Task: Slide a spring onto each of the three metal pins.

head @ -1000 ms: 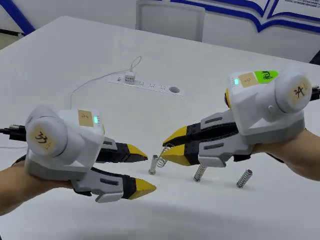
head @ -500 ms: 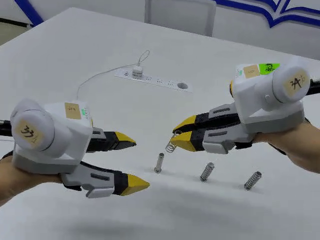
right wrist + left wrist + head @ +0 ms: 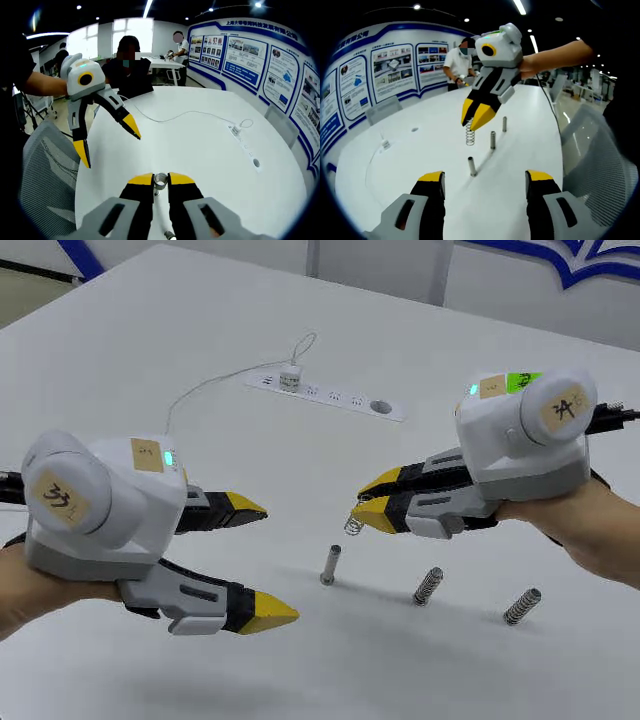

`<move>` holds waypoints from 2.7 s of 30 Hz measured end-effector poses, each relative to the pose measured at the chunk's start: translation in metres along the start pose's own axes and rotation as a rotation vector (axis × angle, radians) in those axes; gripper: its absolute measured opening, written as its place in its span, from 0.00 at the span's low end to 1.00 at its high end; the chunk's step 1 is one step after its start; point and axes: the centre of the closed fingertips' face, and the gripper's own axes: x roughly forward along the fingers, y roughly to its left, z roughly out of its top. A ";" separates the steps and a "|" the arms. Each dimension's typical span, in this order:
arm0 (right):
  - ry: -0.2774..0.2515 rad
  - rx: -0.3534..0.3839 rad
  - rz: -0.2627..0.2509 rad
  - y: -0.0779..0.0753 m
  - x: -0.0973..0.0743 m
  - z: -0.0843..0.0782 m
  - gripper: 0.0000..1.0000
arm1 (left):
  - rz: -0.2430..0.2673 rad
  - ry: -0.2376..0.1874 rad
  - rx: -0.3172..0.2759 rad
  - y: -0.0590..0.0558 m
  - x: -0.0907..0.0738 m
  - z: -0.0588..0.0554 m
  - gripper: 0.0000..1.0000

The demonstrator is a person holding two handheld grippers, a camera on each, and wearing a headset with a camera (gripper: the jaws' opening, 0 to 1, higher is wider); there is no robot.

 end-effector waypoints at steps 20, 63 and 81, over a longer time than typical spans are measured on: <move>0.064 0.044 0.022 0.002 0.026 -0.018 0.11 | 0.020 0.057 -0.042 0.003 -0.004 -0.021 0.83; 0.223 -0.001 0.043 0.005 0.064 -0.063 0.11 | 0.050 0.022 -0.145 0.012 -0.007 -0.024 0.91; 0.203 0.019 0.038 0.005 0.061 -0.060 0.16 | 0.034 0.034 -0.140 0.009 -0.004 -0.025 0.91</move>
